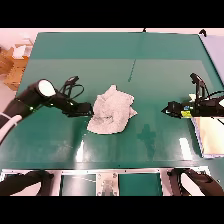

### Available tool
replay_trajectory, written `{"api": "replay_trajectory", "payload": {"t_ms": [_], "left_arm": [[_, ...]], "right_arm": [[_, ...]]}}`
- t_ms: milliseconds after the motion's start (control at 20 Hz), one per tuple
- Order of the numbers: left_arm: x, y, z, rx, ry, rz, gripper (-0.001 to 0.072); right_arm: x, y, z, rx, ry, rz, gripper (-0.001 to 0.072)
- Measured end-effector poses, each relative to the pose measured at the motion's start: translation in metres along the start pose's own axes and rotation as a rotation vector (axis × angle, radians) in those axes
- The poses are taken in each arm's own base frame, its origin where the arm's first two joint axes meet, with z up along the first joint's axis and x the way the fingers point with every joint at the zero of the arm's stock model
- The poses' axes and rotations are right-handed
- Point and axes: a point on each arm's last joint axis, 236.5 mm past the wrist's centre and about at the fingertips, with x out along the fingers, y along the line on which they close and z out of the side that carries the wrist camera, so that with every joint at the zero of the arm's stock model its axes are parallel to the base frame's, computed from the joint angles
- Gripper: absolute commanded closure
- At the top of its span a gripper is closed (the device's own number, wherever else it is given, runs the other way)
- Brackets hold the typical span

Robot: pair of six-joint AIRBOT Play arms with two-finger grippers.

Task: Fold the shirts.

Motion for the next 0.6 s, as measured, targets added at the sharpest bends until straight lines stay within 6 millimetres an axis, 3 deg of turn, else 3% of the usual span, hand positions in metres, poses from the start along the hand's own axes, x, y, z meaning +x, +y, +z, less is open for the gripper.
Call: {"api": "replay_trajectory", "payload": {"t_ms": [150,250,300,350,400,550,600], "left_arm": [[0.033,0.010,0.006,-0.071,-0.007,-0.033,0.0008],[0.054,0.010,0.012,-0.119,-0.015,-0.079,0.0219],[0.062,0.009,0.017,-0.138,-0.027,-0.103,0.0364],[0.067,0.007,0.023,-0.152,-0.047,-0.125,0.0563],[0.071,0.006,0.028,-0.157,-0.066,-0.141,0.0685],[0.073,0.002,0.044,-0.145,-0.117,-0.172,0.0686],[0.073,-0.001,0.048,-0.139,-0.127,-0.181,0.0686]], "right_arm": [[0.002,-0.001,0.003,0.002,-0.018,-0.002,0.0699],[0.007,-0.005,0.005,0.009,-0.034,-0.007,0.0697],[0.012,-0.008,0.009,0.019,-0.049,-0.012,0.0648],[0.019,-0.012,0.012,0.033,-0.053,-0.013,0.0573],[0.028,-0.017,0.015,0.052,-0.049,-0.015,0.0504],[0.070,-0.026,0.017,0.129,0.014,0.025,0.0344],[0.084,-0.025,0.018,0.155,0.041,0.054,0.0332]]}}
